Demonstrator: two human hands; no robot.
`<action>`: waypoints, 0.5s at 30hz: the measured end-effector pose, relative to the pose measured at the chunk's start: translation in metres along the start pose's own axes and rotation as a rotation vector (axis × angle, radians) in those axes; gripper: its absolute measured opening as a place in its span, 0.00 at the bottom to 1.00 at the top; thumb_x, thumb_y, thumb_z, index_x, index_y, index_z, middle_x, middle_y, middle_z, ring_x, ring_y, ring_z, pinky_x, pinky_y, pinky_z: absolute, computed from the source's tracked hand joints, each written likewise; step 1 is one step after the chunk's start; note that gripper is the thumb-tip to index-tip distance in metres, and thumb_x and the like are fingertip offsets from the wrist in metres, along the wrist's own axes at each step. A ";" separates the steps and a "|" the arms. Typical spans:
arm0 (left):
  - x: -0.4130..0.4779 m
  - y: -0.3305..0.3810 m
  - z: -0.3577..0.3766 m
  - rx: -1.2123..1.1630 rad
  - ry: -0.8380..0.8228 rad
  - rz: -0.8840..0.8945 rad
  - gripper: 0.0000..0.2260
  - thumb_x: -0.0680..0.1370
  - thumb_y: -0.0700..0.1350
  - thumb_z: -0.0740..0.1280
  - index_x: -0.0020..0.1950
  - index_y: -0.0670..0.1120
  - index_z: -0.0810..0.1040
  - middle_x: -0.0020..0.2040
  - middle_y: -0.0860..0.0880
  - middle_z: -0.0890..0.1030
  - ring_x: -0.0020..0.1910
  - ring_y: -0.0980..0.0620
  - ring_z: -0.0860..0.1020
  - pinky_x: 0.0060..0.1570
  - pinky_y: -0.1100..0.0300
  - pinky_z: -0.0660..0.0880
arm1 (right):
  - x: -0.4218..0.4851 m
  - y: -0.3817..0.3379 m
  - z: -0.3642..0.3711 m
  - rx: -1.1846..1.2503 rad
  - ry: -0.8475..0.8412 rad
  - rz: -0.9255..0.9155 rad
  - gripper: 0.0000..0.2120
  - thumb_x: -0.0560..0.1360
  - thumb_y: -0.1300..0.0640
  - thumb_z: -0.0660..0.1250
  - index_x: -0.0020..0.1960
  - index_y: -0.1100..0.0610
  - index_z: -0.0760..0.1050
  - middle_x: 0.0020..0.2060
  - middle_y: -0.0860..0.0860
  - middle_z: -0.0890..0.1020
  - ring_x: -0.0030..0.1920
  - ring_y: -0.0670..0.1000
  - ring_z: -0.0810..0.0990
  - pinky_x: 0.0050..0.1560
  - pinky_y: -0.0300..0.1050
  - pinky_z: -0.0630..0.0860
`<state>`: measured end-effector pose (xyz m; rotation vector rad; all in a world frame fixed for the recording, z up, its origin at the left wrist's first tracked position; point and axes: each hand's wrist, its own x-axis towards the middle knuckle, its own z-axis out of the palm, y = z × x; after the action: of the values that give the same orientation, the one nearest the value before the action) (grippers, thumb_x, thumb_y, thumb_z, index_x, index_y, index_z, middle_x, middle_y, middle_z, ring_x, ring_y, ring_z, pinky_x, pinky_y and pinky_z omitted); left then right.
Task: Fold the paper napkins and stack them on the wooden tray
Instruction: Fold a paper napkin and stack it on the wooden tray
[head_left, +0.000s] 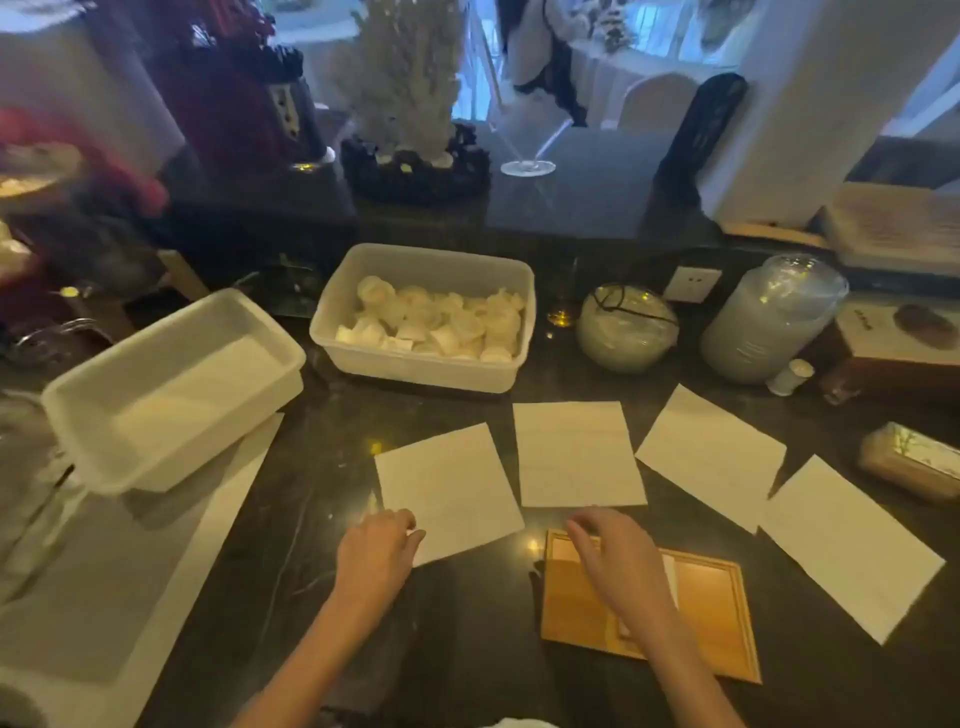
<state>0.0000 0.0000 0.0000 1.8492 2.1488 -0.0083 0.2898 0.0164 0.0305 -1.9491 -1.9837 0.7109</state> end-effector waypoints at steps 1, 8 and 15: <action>0.005 -0.007 0.003 -0.043 0.000 -0.027 0.12 0.82 0.55 0.64 0.56 0.49 0.82 0.52 0.49 0.86 0.51 0.49 0.84 0.49 0.54 0.79 | 0.007 -0.008 0.013 0.023 -0.009 0.026 0.09 0.80 0.49 0.65 0.56 0.48 0.81 0.50 0.44 0.84 0.49 0.43 0.80 0.49 0.37 0.76; 0.048 -0.028 0.025 -0.417 -0.090 -0.412 0.16 0.82 0.50 0.65 0.65 0.40 0.74 0.63 0.40 0.80 0.62 0.39 0.79 0.58 0.48 0.75 | 0.070 -0.053 0.094 0.114 -0.043 0.240 0.08 0.81 0.57 0.64 0.53 0.58 0.81 0.48 0.53 0.85 0.44 0.48 0.80 0.43 0.41 0.73; 0.057 -0.016 0.050 -0.482 -0.201 -0.607 0.22 0.80 0.44 0.69 0.70 0.39 0.65 0.67 0.38 0.77 0.65 0.37 0.78 0.61 0.45 0.76 | 0.093 -0.070 0.140 0.085 -0.077 0.380 0.09 0.81 0.56 0.65 0.57 0.60 0.76 0.53 0.55 0.81 0.53 0.55 0.83 0.51 0.43 0.78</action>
<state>-0.0117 0.0419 -0.0635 0.8653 2.2282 0.1671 0.1523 0.0885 -0.0645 -2.3031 -1.6038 0.9543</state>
